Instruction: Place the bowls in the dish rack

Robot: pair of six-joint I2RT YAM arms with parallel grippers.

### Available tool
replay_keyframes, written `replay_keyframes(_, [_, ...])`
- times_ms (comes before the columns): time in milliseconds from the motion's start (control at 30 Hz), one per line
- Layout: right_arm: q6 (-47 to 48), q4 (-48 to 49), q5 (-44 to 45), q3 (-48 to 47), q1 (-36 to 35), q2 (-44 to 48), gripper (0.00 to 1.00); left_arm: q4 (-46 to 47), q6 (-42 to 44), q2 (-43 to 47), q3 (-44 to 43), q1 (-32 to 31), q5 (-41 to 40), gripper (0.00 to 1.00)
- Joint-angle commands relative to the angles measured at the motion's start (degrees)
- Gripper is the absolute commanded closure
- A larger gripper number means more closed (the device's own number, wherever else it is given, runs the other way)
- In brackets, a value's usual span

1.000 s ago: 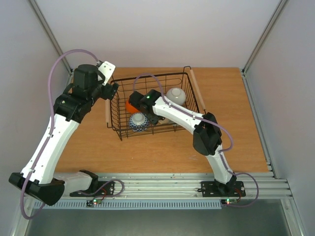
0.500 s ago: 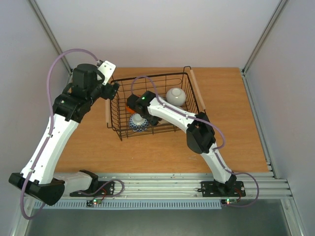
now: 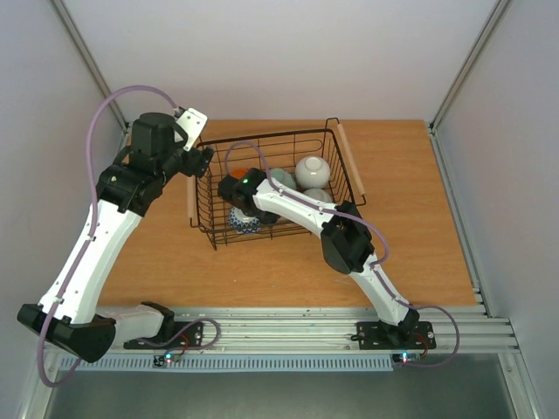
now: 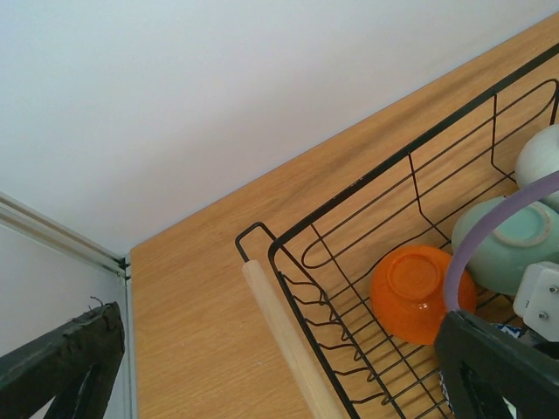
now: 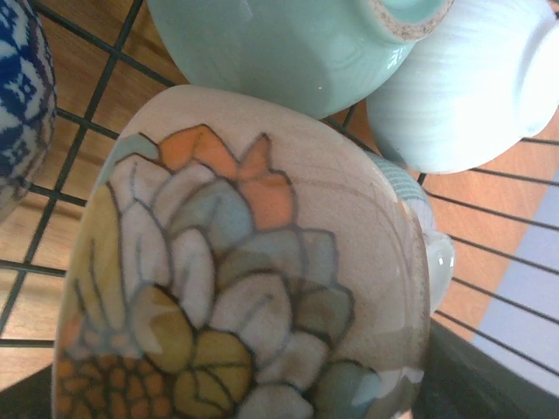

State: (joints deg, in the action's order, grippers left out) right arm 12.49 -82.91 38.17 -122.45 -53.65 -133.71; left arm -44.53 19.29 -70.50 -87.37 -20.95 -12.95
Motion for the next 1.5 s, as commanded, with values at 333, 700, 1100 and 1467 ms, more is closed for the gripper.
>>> replay_keyframes(333, [0.25,1.46,-3.06,-0.55,-2.31,-0.18,0.05,0.96,-0.42,-0.26,-0.30,0.47,0.82,0.02])
replay_keyframes(700, [0.96,4.34,-5.30,2.01,-3.03,1.98,0.02,0.98,-0.48,0.16,0.08,0.63,1.08,0.01])
replay_keyframes(1100, [1.58,8.33,-6.45,3.94,-4.01,8.25,0.02,0.79,-0.62,0.46,0.69,1.09,2.38,0.01])
replay_keyframes(1467, [5.66,10.33,-3.17,-0.99,-2.69,9.16,0.02,0.35,-0.83,0.84,1.30,1.09,3.45,0.01])
